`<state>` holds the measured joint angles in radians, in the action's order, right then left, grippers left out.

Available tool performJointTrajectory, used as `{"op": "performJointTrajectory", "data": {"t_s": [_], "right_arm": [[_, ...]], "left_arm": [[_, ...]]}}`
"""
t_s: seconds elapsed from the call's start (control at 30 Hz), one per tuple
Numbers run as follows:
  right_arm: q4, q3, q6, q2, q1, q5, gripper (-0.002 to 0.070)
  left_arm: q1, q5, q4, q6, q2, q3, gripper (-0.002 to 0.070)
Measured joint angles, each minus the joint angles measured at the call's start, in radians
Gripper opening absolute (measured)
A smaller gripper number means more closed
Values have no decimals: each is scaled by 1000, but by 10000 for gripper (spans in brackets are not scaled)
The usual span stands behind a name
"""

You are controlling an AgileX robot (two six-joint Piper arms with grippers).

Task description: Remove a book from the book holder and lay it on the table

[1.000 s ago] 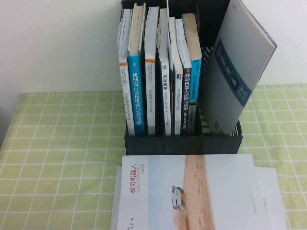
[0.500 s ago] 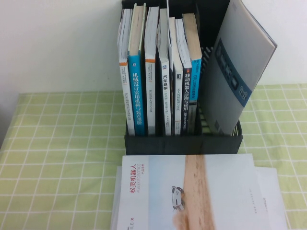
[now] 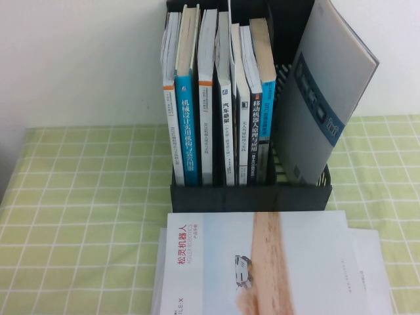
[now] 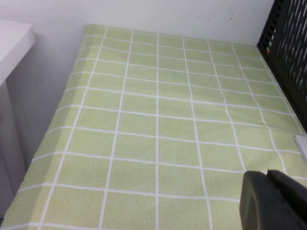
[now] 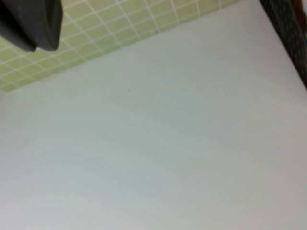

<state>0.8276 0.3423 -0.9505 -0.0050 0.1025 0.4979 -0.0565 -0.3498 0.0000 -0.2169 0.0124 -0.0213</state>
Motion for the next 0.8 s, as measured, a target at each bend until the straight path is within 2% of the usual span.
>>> {"op": "performJointTrajectory", "data": {"t_s": [0.13, 0.3, 0.53, 0.63, 0.73, 0.8], "right_arm": [[-81, -122, 0, -7, -56, -141, -2], [-88, -252, 0, -7, -71, -351, -2], [-84, -315, 21, -7, -71, -418, -2], [-174, -329, 159, -7, -71, -426, -2], [-404, -350, 447, -8, -71, -405, -2], [-488, -365, 592, -8, -71, -386, -2]], "left_arm": [[0, 0, 0, 0, 0, 0, -3], [0, 0, 0, 0, 0, 0, -3], [0, 0, 0, 0, 0, 0, -3], [0, 0, 0, 0, 0, 0, -3], [0, 0, 0, -2, 0, 0, -3], [0, 0, 0, -2, 0, 0, -3]]}}
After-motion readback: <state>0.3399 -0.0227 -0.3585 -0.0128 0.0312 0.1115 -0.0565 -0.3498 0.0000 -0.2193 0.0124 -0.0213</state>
